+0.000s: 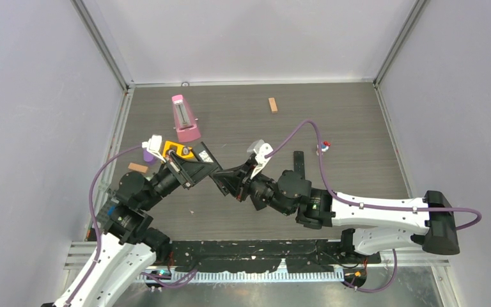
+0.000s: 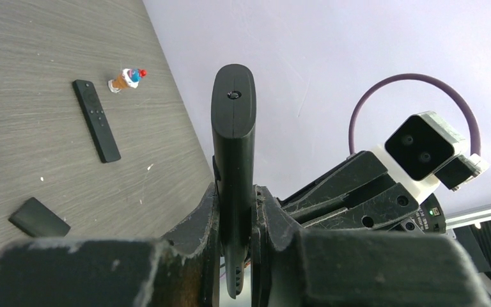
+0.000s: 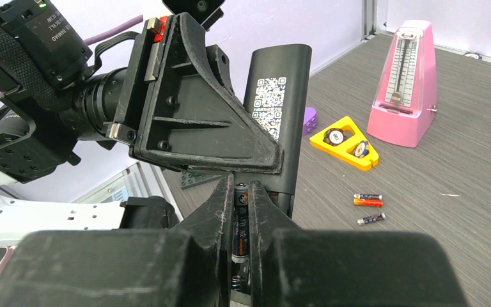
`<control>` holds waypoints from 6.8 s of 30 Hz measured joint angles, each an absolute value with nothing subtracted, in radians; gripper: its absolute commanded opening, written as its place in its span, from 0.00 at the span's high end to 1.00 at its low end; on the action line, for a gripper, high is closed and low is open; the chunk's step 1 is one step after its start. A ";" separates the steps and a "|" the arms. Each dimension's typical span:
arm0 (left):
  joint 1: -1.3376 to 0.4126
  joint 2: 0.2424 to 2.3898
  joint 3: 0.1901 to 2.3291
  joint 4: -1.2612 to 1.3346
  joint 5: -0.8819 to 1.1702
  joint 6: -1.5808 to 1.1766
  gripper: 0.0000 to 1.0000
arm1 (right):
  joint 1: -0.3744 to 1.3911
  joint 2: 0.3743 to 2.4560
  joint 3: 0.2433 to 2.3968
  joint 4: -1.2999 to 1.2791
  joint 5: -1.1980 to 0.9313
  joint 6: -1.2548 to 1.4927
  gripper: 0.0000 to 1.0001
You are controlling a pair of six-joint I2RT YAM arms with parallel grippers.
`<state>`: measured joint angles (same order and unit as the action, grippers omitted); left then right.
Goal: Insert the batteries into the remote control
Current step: Load the battery into the remote control, then pick up the battery from the center of the board.
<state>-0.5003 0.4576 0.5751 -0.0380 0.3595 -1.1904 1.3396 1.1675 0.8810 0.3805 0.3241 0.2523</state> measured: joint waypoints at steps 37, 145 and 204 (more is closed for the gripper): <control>-0.488 0.429 0.566 -0.031 0.336 -1.197 1.00 | 1.347 1.187 0.980 0.192 0.337 0.335 0.59; -0.471 0.392 0.565 0.014 0.363 -1.110 1.00 | 1.110 1.023 0.849 0.134 0.036 0.914 0.18; -0.469 0.157 0.785 -0.738 -0.354 -0.595 1.00 | 1.107 2.371 1.942 -0.680 0.583 0.814 0.92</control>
<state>-0.4690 0.1574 0.7849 -0.7383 -0.3538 -0.5945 1.1069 2.3711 1.9415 -0.6804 0.5831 0.8143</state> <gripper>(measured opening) 0.153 0.122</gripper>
